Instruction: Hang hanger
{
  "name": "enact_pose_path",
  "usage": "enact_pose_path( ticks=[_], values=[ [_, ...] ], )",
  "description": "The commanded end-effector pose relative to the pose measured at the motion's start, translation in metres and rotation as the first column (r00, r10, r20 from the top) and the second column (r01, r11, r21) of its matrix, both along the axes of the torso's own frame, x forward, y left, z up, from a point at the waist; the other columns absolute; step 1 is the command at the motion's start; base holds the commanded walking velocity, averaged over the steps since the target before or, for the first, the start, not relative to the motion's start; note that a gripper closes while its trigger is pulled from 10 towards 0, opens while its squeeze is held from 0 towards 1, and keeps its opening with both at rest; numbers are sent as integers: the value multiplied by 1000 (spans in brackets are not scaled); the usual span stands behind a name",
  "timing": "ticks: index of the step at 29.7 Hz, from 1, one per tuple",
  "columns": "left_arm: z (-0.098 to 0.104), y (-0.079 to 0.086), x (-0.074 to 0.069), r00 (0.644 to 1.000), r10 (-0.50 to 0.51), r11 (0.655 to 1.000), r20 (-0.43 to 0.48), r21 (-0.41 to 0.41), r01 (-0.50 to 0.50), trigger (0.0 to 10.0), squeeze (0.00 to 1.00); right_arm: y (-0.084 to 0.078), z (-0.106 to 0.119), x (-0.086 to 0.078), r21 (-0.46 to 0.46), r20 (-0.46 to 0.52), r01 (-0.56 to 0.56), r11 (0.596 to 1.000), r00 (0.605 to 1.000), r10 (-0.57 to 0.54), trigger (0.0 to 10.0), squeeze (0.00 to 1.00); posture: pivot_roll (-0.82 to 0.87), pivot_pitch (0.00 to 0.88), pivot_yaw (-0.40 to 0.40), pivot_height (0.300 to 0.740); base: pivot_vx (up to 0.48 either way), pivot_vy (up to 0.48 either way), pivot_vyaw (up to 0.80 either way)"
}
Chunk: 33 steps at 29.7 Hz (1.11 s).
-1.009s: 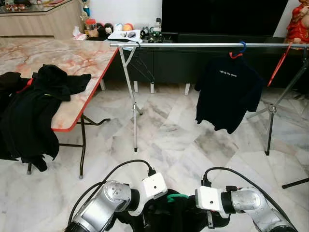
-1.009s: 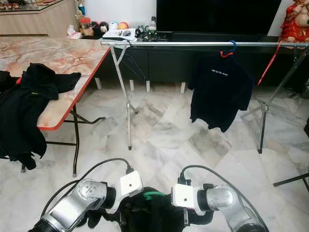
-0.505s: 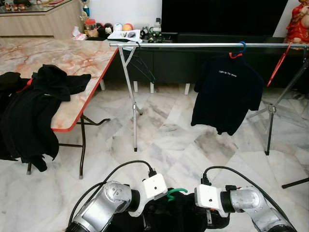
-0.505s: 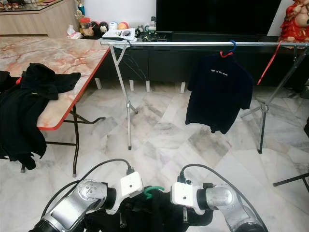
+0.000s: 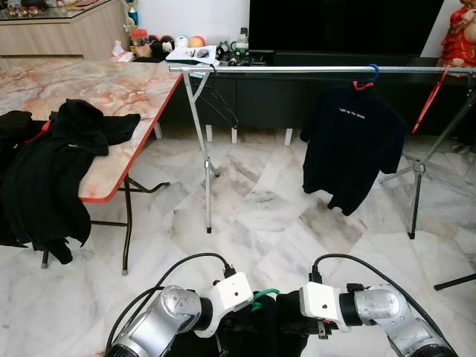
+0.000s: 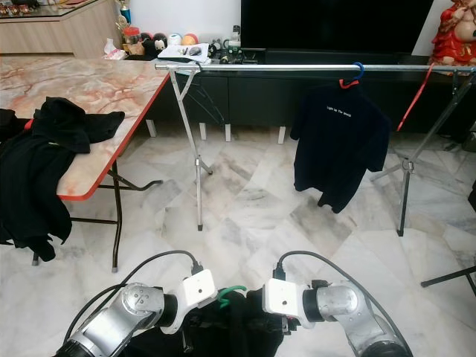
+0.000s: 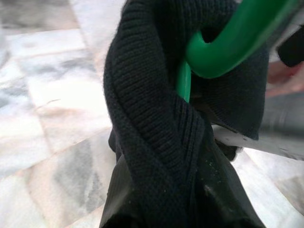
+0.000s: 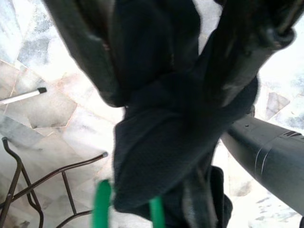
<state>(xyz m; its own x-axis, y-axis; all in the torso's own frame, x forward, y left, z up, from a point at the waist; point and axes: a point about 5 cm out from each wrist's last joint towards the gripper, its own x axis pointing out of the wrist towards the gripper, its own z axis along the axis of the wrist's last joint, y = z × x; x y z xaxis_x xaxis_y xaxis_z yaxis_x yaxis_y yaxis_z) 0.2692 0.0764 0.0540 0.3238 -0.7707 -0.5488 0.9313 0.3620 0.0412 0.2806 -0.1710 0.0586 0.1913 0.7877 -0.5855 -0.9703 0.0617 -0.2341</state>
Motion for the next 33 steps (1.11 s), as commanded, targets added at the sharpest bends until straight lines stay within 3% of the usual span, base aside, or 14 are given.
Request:
enact_pose_path(
  ticks=[1,7,11,12,13,14,15,16,17,18,19,23,24,33],
  values=[
    [3,3,5,999,22,1000,36,-2,-22,0,0,0,0,-2,-7,-3,-14,1000,1000,14,10000,1000,79,66,13,740,0,0,0],
    [0,12,16,977,194,980,84,-59,-190,0,0,-6,-2,-3,-7,14,41,999,999,-41,10000,1000,75,60,19,740,0,0,0],
    [-5,25,26,922,368,929,125,-94,-358,0,0,-18,7,17,85,138,309,947,938,-318,10000,1000,69,56,21,740,0,0,0],
    [-5,32,31,881,448,894,150,-106,-436,0,0,-24,9,24,136,172,425,895,880,-443,10000,639,65,52,25,740,0,0,0],
    [-5,38,33,848,506,862,161,-121,-492,431,0,-29,9,26,165,173,497,852,836,-521,10000,8,63,50,27,740,0,0,0],
    [-5,43,35,818,551,834,163,-134,-535,2471,0,-34,8,28,186,175,565,804,786,-593,10000,0,62,47,29,740,0,0,0],
    [-6,48,36,791,589,808,165,-148,-571,7059,0,-41,4,27,201,173,637,744,724,-667,10000,0,61,43,32,740,0,0,0],
    [-6,48,36,791,589,808,165,-148,-571,7059,0,-41,4,27,201,173,637,744,724,-667,10000,0,61,43,32,740,0,0,0],
    [-7,51,36,779,604,797,168,-150,-585,10000,0,-44,-2,25,204,152,685,699,684,-714,10000,0,60,38,35,740,0,0,0],
    [-8,56,34,768,618,786,169,-157,-598,10000,0,-50,-14,20,204,109,771,603,595,-797,10000,0,56,32,41,740,0,0,0],
    [-11,61,31,751,639,769,168,-171,-616,10000,0,-57,-33,10,185,46,875,447,447,-894,10000,0,48,21,48,740,0,0,0],
    [-14,70,25,721,675,737,158,-207,-644,10000,0,-63,-71,-19,61,-14,969,239,241,-970,10000,0,44,0,71,740,0,0,0],
    [-14,74,21,713,683,728,159,-223,-648,10000,0,-61,-91,-38,-8,-62,992,124,124,-990,10000,0,45,0,76,740,0,0,0],
    [-16,97,3,677,717,693,169,-280,-664,10000,0,-45,-144,-115,-271,-114,957,-106,-141,-983,10000,0,58,0,91,740,0,0,0]
  ],
)
